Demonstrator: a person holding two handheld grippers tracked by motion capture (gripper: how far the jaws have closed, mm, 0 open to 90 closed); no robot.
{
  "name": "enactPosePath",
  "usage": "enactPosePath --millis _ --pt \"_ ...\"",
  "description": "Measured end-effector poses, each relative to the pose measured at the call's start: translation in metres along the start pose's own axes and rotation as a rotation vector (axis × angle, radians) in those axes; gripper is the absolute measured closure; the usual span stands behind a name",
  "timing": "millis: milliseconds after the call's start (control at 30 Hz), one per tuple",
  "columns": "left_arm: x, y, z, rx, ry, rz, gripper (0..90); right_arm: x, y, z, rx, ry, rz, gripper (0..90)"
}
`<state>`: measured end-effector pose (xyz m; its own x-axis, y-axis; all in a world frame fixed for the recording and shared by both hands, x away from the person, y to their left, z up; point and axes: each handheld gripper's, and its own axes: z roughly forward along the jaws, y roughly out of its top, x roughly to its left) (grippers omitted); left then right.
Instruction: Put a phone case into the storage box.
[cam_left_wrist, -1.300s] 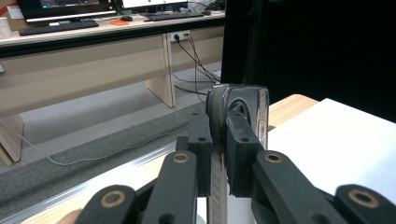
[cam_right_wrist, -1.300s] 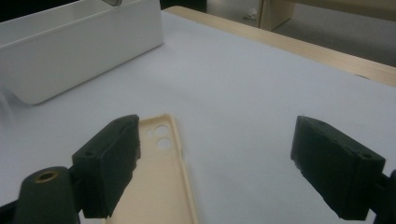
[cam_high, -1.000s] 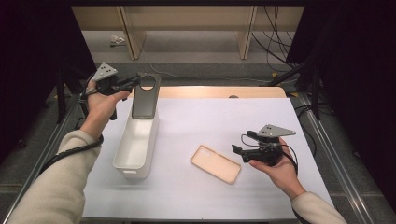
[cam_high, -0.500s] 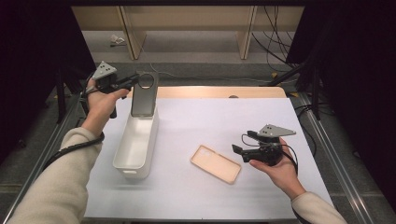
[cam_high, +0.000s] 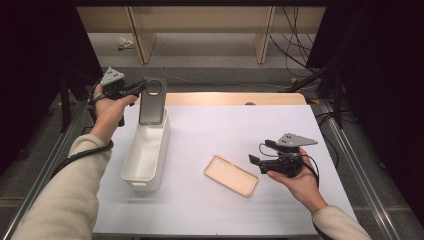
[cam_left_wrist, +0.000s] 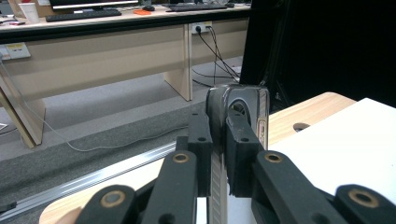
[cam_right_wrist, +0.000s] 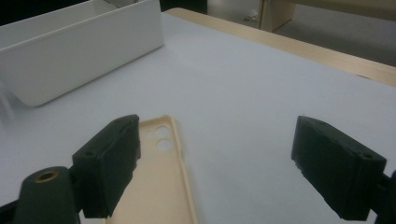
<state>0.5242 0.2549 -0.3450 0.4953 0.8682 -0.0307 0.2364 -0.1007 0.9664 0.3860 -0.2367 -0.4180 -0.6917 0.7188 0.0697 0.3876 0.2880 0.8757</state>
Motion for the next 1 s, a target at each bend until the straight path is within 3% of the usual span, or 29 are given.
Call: enactPosePath --millis 533,1000 --pt "0.008 -0.015 0.010 0.004 0.030 -0.051 81.9 -0.001 0.000 0.000 -0.002 -0.002 0.004 16.5" --pt "0.009 -0.026 0.016 0.026 0.037 -0.066 81.8 -0.001 0.000 0.000 -0.003 0.004 0.005 16.5"
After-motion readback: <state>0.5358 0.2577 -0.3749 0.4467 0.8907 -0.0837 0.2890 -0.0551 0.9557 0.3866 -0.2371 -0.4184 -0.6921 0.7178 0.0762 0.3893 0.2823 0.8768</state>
